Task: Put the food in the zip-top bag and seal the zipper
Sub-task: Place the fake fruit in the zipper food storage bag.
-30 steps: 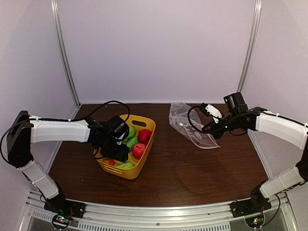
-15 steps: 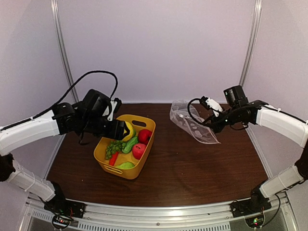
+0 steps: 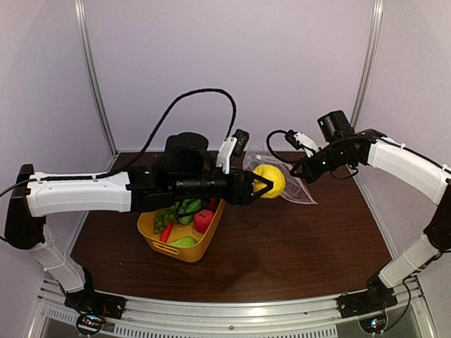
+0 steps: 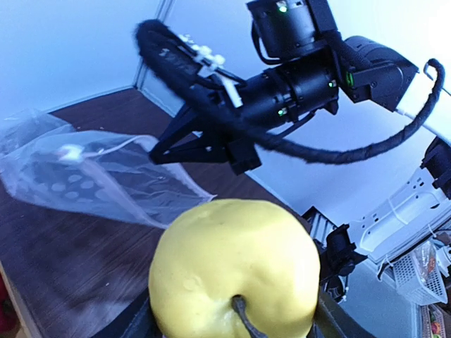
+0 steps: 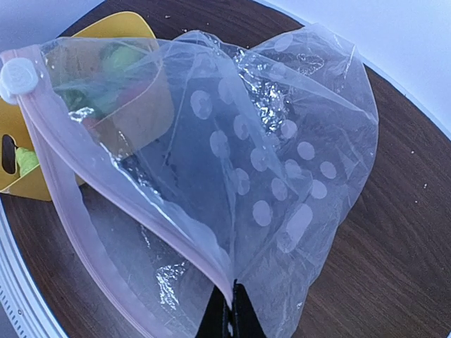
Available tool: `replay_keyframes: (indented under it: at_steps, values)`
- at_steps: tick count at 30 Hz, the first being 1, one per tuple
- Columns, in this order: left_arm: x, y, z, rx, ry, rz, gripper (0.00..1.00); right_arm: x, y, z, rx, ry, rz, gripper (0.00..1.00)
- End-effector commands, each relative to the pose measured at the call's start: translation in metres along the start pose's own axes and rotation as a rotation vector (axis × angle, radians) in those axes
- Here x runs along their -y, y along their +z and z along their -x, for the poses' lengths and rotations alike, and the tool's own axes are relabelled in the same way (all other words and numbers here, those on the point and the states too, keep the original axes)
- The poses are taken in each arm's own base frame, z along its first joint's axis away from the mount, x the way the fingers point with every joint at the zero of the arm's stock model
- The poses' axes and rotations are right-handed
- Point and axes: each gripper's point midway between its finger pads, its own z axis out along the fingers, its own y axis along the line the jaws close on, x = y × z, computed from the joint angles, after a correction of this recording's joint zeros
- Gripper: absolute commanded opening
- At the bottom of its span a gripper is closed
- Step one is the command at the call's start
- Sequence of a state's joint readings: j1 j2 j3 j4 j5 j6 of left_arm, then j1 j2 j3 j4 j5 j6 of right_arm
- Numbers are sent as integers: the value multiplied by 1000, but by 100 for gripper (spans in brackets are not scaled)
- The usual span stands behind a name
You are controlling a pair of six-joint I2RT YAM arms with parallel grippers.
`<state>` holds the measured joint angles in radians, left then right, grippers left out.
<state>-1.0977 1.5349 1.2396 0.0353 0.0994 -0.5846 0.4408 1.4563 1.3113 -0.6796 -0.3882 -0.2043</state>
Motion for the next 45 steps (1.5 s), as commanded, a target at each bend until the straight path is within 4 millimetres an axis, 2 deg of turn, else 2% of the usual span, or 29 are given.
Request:
replay_keyframes:
  at_steps: [1, 2, 6, 12, 16, 22, 26, 33, 35, 40, 45]
  values:
    - [31, 30, 36, 131, -38, -129, 53, -8, -3, 10, -4, 67, 23, 0]
    - [33, 37, 40, 141, -50, -137, 53, -8, -4, 14, 6, 78, 25, 0]
    - [20, 66, 36, 136, -81, -87, 51, -10, -10, 25, 35, 126, 37, 0]
    - [-2, 96, 26, 143, -126, -11, 49, -21, -15, 25, 45, 168, 90, 0]
    - [-23, 106, 23, 149, -163, 78, 48, -24, -19, 21, 49, 175, 100, 0]
    - [-64, 110, 14, 148, -275, 176, 47, -26, -37, 25, 79, 166, 87, 0]
    - [-75, 110, 13, 151, -281, 192, 47, -25, -40, 25, 84, 164, 76, 0]
    - [-81, 114, 17, 162, -285, 203, 49, -42, -36, 20, 51, 164, 183, 0]
    - [-77, 117, 20, 161, -275, 182, 55, -48, -36, 19, 47, 167, 215, 0]
    - [-48, 128, 25, 126, -227, 37, 74, -50, -40, 24, 65, 169, 228, 0]
    - [-36, 120, 38, 123, -197, 13, 84, -39, -47, 32, 79, 175, 189, 0]
